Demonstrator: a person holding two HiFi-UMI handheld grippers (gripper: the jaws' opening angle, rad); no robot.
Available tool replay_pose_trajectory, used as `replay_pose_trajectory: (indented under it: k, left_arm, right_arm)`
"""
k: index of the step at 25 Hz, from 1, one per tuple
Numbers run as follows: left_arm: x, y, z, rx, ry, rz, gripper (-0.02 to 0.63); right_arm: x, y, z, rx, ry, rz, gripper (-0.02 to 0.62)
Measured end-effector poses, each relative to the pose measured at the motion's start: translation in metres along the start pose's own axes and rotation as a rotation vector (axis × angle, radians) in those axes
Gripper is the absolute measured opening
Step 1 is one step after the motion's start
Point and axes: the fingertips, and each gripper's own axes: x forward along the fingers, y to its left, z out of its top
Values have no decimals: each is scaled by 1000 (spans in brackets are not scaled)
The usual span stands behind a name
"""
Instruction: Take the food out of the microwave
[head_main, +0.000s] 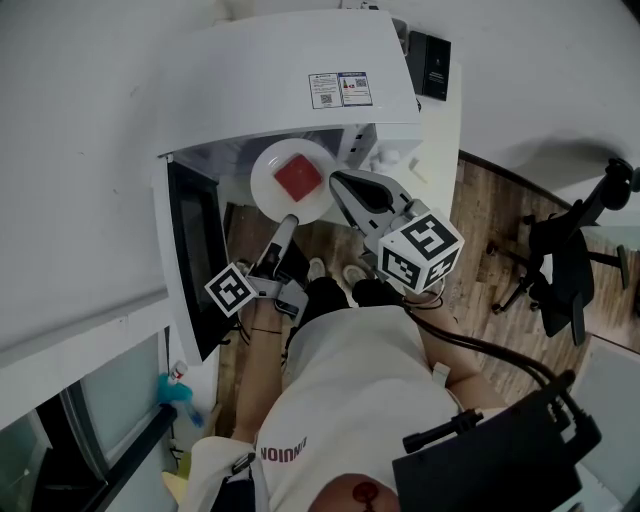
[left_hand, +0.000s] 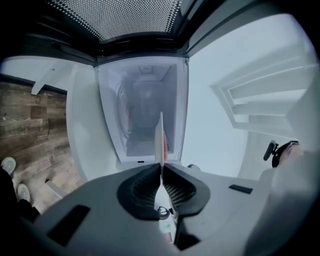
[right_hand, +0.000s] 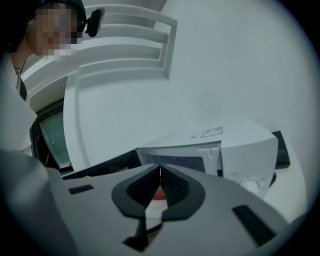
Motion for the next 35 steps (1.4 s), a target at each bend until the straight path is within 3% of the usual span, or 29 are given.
replay_pose_trajectory:
  k: [35]
  left_arm:
    - [-5,-25,-12,21,27,-38,25]
  right_arm:
    - [-11,-7,7,-2,-34,-52,20]
